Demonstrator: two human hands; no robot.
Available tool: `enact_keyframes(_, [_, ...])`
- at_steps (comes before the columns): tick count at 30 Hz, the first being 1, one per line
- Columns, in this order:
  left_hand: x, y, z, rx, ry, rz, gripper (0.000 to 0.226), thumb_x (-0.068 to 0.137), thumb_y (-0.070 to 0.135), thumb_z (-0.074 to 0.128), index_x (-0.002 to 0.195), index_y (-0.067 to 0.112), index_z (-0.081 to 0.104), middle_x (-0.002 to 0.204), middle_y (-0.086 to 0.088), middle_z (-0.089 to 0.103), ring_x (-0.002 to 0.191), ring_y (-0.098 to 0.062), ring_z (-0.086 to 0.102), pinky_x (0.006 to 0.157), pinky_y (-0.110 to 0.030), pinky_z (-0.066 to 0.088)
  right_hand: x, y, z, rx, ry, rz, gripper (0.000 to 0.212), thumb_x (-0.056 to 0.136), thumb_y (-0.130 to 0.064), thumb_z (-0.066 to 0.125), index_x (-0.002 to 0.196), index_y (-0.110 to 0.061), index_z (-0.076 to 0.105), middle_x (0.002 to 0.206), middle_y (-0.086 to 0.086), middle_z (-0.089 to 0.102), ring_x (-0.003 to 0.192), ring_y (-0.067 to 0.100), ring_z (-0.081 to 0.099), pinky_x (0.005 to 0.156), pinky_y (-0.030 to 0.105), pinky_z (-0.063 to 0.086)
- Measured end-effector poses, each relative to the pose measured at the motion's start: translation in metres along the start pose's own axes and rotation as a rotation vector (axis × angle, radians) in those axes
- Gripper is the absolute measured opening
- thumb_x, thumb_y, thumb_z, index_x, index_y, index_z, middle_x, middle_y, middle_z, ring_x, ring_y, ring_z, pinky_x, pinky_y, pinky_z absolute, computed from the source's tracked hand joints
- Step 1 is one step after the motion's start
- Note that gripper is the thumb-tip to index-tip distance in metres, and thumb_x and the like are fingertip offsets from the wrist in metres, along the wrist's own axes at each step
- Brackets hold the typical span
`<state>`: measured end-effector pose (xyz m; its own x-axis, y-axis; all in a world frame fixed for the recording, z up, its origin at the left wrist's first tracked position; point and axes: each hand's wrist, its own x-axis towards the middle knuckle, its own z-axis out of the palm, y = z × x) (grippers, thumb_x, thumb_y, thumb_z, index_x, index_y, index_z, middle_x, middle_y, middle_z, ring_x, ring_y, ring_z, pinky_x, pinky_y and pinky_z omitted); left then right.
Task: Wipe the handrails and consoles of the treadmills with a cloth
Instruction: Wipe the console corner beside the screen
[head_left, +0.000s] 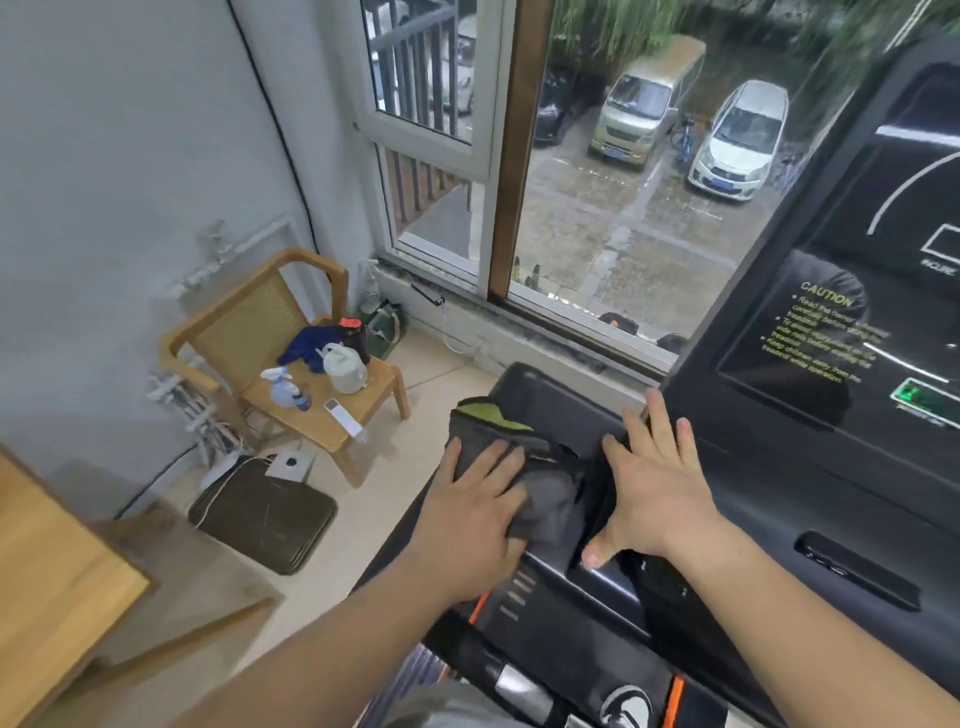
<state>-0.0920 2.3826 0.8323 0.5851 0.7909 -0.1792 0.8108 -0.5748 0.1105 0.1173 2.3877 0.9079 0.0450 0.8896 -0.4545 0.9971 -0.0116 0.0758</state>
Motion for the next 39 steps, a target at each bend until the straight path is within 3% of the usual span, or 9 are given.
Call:
enact_keyframes(4, [0.040,-0.042,-0.009,-0.335,0.004,-0.206,0.058,0.099,0.041,0.049,0.152,0.020,0.041,0.171,-0.002,0.012,0.157,-0.026,0.014,0.122,-0.046,0.027,0.004,-0.027,-0.006,0.144,-0.026,-0.059,0.151,0.054,-0.072,0.086,0.164,-0.014,0.000,0.171,0.006,-0.012,0.158,0.020,-0.013,0.125,0.037,0.016])
enact_keyframes(6, [0.033,-0.042,-0.004,-0.465,0.056,-0.290,0.043,0.099,0.041,0.050,0.132,0.015,0.056,0.160,-0.007,0.031,0.145,-0.031,0.034,0.109,-0.039,0.041,0.008,-0.035,-0.001,0.135,-0.043,-0.032,0.156,0.052,-0.073,0.087,0.164,-0.013,-0.004,0.170,0.009,-0.017,0.157,0.022,-0.015,0.127,0.040,0.017])
enact_keyframes(10, [-0.040,-0.029,0.021,-0.267,0.084,-0.244,0.027,0.081,0.039,0.047,0.099,0.024,0.060,0.172,0.001,0.009,0.152,-0.029,0.025,0.095,-0.047,0.054,0.016,-0.034,0.004,0.109,-0.049,0.000,0.155,0.048,-0.076,0.087,0.163,-0.010,0.006,0.171,0.008,-0.005,0.159,0.021,-0.003,0.125,0.036,0.021])
enact_keyframes(13, [-0.074,-0.028,0.031,-0.226,0.054,-0.226,0.024,0.072,0.040,0.046,0.086,0.025,0.058,0.169,-0.008,0.023,0.142,-0.036,0.043,0.082,-0.045,0.060,0.019,-0.035,0.003,0.086,-0.072,0.003,0.156,0.047,-0.075,0.088,0.163,-0.011,0.005,0.171,0.006,-0.004,0.158,0.021,-0.001,0.122,0.037,0.027])
enact_keyframes(20, [0.056,-0.052,-0.018,-0.541,-0.132,-0.462,0.052,0.105,0.045,0.037,0.140,0.008,0.043,0.146,-0.021,0.043,0.131,-0.042,0.050,0.105,-0.045,0.042,0.021,-0.045,-0.005,0.098,-0.083,0.051,0.135,0.042,-0.062,0.096,0.149,-0.012,0.031,0.150,0.003,0.025,0.145,0.021,0.027,0.096,0.038,0.049])
enact_keyframes(24, [0.041,-0.039,-0.006,-0.419,0.011,-0.457,0.040,0.102,0.048,0.039,0.122,0.017,0.052,0.137,-0.013,0.047,0.117,-0.036,0.055,0.094,-0.045,0.048,0.019,-0.036,0.000,0.157,-0.062,0.019,0.132,0.042,-0.063,0.096,0.147,-0.015,0.031,0.154,-0.001,0.022,0.146,0.018,0.026,0.100,0.035,0.047])
enact_keyframes(28, [-0.033,-0.032,0.020,-0.285,0.104,-0.285,0.026,0.084,0.046,0.049,0.092,0.023,0.057,0.159,-0.015,0.034,0.128,-0.035,0.050,0.090,-0.044,0.055,0.020,-0.033,0.000,0.213,-0.041,-0.004,0.158,0.047,-0.062,0.095,0.163,-0.019,-0.002,0.166,0.001,0.006,0.156,0.020,0.009,0.113,0.035,0.039])
enact_keyframes(34, [0.041,-0.052,-0.007,-0.353,-0.057,-0.310,0.043,0.099,0.046,0.044,0.129,0.015,0.051,0.152,-0.016,0.032,0.126,-0.039,0.050,0.100,-0.045,0.048,0.024,-0.039,-0.003,0.133,-0.032,-0.003,0.155,0.045,-0.063,0.094,0.163,-0.018,0.004,0.160,0.003,0.015,0.150,0.024,0.023,0.099,0.035,0.048])
enact_keyframes(39, [0.111,-0.043,-0.023,-0.453,-0.060,-0.410,0.047,0.102,0.044,0.041,0.140,0.018,0.045,0.152,-0.017,0.034,0.131,-0.041,0.046,0.104,-0.046,0.041,0.024,-0.033,0.004,0.180,-0.014,-0.019,0.156,0.043,-0.064,0.094,0.163,-0.019,0.005,0.161,0.003,0.014,0.155,0.023,0.016,0.108,0.035,0.043])
